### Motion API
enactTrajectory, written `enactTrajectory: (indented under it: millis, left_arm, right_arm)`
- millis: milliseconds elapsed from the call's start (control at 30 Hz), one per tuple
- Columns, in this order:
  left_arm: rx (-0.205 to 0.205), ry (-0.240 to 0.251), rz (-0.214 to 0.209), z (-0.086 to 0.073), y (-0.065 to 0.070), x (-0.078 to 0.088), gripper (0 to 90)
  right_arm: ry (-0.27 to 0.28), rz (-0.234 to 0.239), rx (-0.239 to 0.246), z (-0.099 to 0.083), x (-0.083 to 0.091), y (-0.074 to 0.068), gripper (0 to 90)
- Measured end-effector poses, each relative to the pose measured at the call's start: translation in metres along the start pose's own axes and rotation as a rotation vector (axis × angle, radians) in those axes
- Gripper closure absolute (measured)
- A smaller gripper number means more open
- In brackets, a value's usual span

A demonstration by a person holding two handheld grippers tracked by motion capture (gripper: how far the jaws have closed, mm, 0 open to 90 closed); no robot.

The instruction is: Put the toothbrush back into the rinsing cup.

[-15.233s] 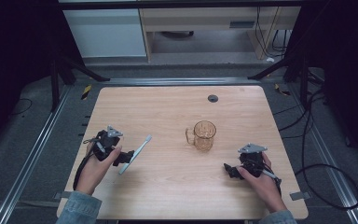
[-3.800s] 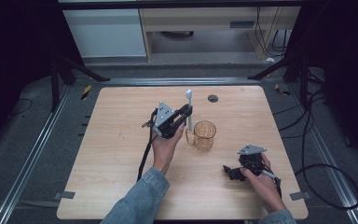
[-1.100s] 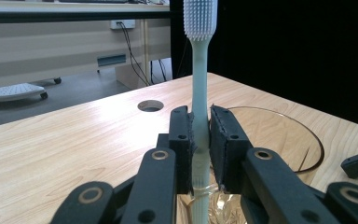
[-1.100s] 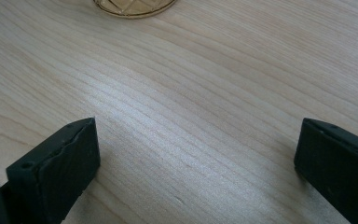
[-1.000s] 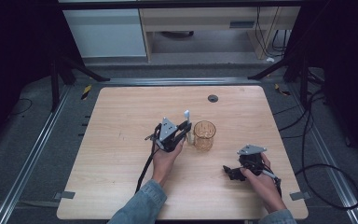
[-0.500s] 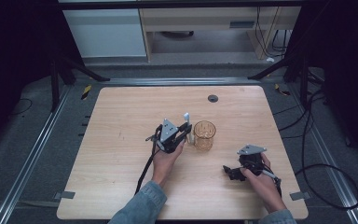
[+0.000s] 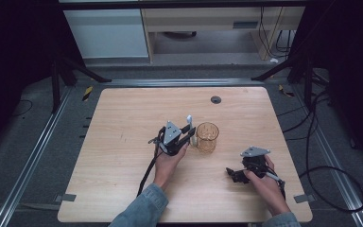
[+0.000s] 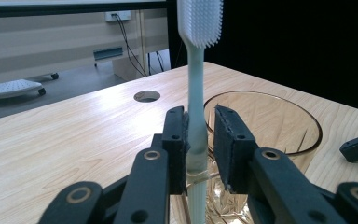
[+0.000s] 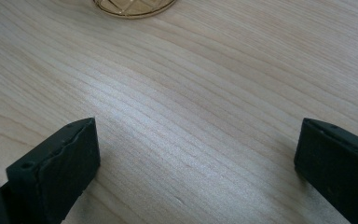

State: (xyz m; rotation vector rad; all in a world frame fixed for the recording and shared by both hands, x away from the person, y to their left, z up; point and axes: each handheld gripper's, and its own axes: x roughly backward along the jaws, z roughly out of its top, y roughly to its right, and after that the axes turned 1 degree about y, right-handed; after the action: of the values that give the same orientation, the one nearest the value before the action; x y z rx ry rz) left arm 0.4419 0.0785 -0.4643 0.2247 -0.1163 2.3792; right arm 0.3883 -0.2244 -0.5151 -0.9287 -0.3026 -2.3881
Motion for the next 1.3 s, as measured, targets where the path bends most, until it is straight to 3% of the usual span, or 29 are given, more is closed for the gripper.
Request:
enactTrajectory:
  millis: [300,667,933,1167,1300]
  left_arm:
    - [-0.018,-0.019,-0.021,0.004,-0.001,0.002,64.9]
    - [-0.079,-0.062,-0.014,0.012,-0.003,0.011,41.8]
    - [-0.116,-0.082,-0.012,0.015,-0.002,0.013,36.4]
    - [-0.148,-0.14,-0.016,0.017,-0.003,0.014,30.3]
    - [-0.141,-0.168,-0.014,0.018,-0.004,0.014,24.0]
  right_arm:
    - [0.0,0.0,0.0,0.0,0.0,0.0,0.4]
    - [0.0,0.0,0.0,0.0,0.0,0.0,0.4]
    - [0.0,0.0,0.0,0.0,0.0,0.0,0.4]
    - [0.0,0.0,0.0,0.0,0.0,0.0,0.4]
    - [0.0,0.0,0.0,0.0,0.0,0.0,0.4]
